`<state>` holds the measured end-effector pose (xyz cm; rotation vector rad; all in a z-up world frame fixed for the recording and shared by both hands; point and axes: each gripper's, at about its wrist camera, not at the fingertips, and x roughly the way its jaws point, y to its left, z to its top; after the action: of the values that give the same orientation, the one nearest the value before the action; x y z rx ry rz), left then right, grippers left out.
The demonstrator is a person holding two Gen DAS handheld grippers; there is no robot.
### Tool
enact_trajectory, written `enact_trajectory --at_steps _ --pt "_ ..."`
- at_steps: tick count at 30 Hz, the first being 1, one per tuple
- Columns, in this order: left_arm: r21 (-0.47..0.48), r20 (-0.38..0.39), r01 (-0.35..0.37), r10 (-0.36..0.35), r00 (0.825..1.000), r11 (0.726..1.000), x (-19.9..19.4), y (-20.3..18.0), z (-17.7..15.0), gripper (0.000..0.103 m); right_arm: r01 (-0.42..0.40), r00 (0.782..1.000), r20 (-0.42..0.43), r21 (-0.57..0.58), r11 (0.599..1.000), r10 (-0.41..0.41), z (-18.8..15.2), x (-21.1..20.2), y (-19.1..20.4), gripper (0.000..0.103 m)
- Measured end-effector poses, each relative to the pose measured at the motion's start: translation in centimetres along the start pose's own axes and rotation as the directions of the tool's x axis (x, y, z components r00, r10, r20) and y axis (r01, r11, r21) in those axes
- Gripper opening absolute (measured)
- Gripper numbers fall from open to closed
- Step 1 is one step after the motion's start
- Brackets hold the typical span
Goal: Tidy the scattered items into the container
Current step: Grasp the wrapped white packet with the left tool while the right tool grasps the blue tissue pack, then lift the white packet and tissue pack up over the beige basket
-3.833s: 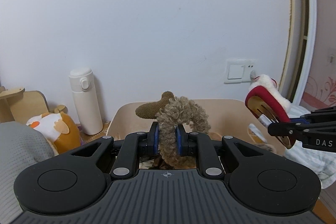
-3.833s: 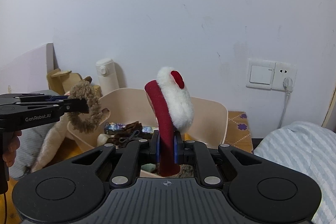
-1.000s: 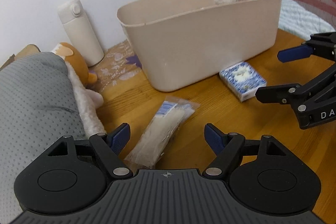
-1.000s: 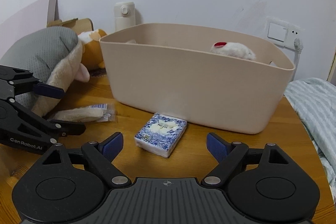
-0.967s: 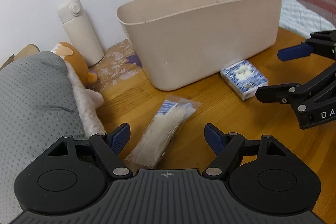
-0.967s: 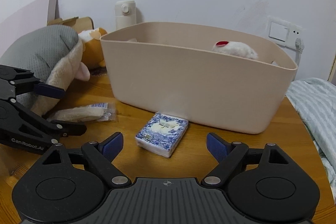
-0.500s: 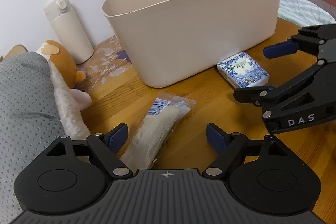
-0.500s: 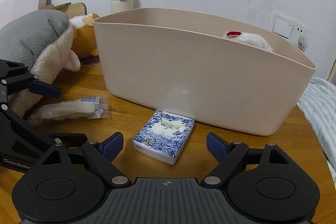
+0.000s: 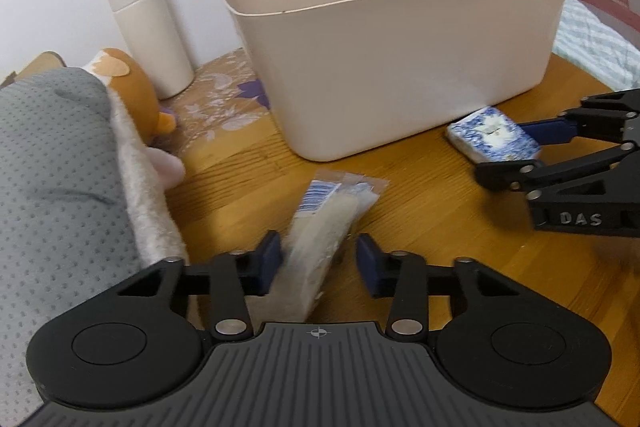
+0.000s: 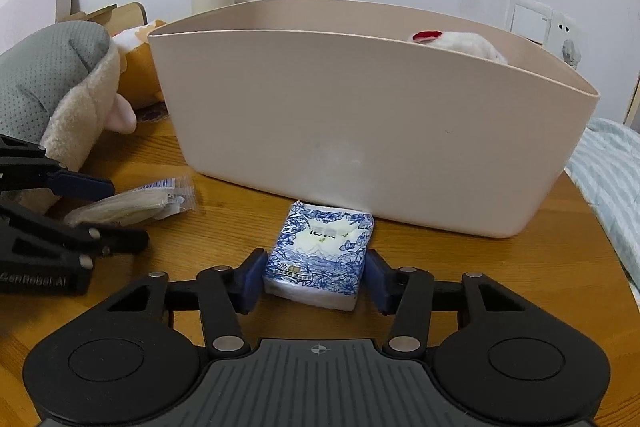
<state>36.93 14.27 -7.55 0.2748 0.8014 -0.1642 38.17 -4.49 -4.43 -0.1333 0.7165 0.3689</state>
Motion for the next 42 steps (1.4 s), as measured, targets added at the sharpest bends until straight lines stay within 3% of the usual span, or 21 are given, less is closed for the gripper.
enact_trajectory --at_steps 4,10,32,42 --pt "0.014 0.005 -0.031 0.031 1.0 0.999 0.1 -0.4 -0.1 0.03 -0.005 1.0 -0.002 0.009 1.0 0.005 -0.2 -0.5 -0.3 0.045" --pt "0.018 0.018 -0.046 0.046 0.999 0.999 -0.5 -1.5 -0.5 0.026 -0.014 1.0 -0.012 0.015 1.0 0.015 -0.7 -1.5 -0.9 0.044" --pt "0.007 0.045 -0.037 0.037 0.998 0.999 -3.3 -4.3 -2.6 0.021 -0.046 0.999 0.028 0.044 0.998 0.045 -2.0 -5.7 -2.4 0.044" --pt "-0.02 0.098 -0.013 0.015 0.995 1.0 -5.8 -4.5 -2.5 0.021 -0.049 0.996 0.071 0.061 0.997 0.044 -1.8 -7.7 -2.9 0.044"
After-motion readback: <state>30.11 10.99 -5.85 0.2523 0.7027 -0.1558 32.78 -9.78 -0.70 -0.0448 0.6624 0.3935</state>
